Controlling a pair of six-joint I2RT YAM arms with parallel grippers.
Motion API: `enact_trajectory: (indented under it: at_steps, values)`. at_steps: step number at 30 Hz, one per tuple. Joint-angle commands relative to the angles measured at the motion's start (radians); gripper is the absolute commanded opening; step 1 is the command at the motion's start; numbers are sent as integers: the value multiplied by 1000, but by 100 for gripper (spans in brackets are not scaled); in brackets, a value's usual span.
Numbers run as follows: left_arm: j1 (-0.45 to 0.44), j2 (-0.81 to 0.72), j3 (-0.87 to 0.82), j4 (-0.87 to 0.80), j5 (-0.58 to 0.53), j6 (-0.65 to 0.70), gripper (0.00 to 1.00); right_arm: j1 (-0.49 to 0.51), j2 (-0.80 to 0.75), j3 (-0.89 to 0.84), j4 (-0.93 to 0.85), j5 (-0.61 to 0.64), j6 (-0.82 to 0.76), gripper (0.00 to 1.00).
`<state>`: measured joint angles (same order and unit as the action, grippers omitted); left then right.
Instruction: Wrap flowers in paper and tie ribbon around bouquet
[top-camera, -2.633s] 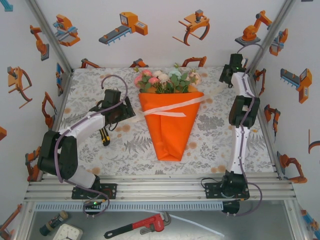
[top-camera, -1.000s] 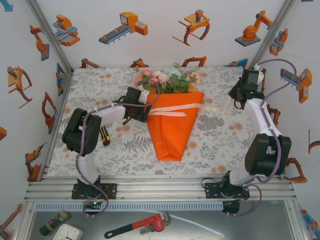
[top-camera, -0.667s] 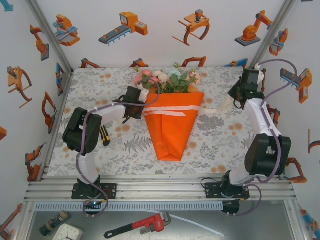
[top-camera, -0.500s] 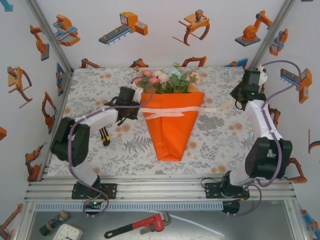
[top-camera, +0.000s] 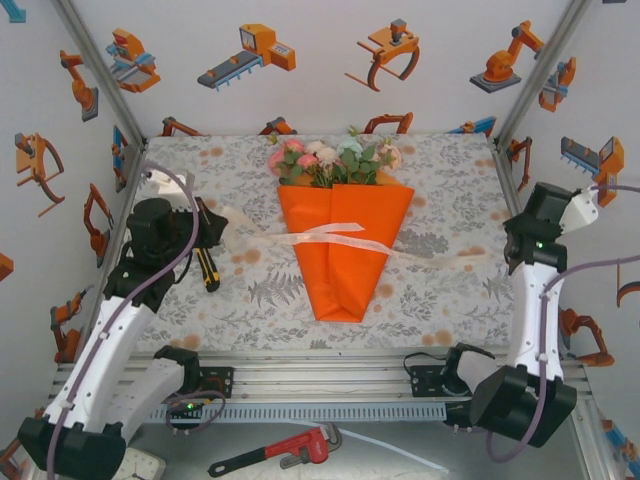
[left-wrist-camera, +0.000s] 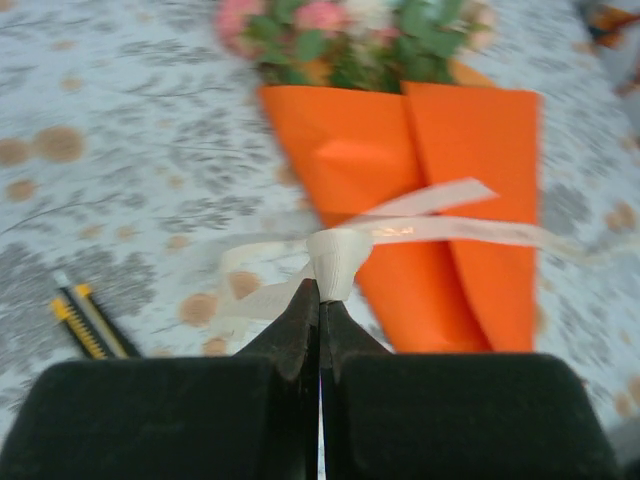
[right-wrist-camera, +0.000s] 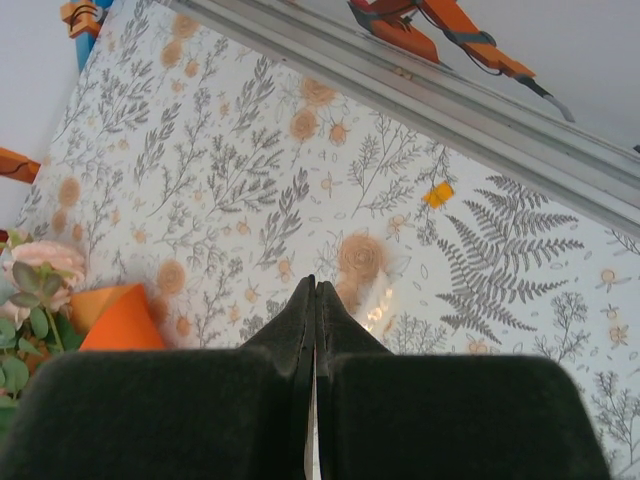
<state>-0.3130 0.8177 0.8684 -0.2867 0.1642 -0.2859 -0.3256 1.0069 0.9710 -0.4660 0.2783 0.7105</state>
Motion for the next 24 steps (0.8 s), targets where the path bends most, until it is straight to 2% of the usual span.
enact_trajectory:
  at_steps: [1,4,6,7,8,9,11,12,13,15,17,19,21,24]
  values:
    - [-89,-29,112,-72,214,62,3,0,-64,-18,-38,-8,30,0]
    - [-206,-29,209,-165,163,118,3,0,-76,-36,-55,-47,29,0]
    - [-278,6,243,-238,143,138,3,0,-79,-50,-46,-142,-10,0]
    - [-321,32,250,-273,137,142,4,0,-78,-62,-31,-219,-35,3]
    - [-364,58,248,-298,115,143,5,2,-74,-70,-20,-288,-57,11]
    - [-419,86,237,-323,69,145,10,4,-64,-77,-19,-388,-69,20]
    - [-507,129,209,-355,-39,148,34,39,-33,-92,-27,-514,-64,29]
    - [-536,145,187,-353,-68,149,52,79,-11,-90,-56,-527,-86,32]
    - [-549,151,164,-336,-83,149,63,128,10,-85,-88,-508,-118,33]
    - [-554,132,110,-259,-95,149,77,254,59,-81,-133,-423,-197,37]
    - [-549,89,67,-169,-136,152,83,345,111,-79,-146,-379,-235,42]
    - [-525,53,39,-90,-229,134,90,415,174,-89,-129,-351,-243,51]
    - [-428,77,53,-85,-291,76,91,464,253,-89,-122,-360,-235,56]
    - [-261,214,121,-204,-255,-38,86,532,364,-86,-117,-319,-252,59]
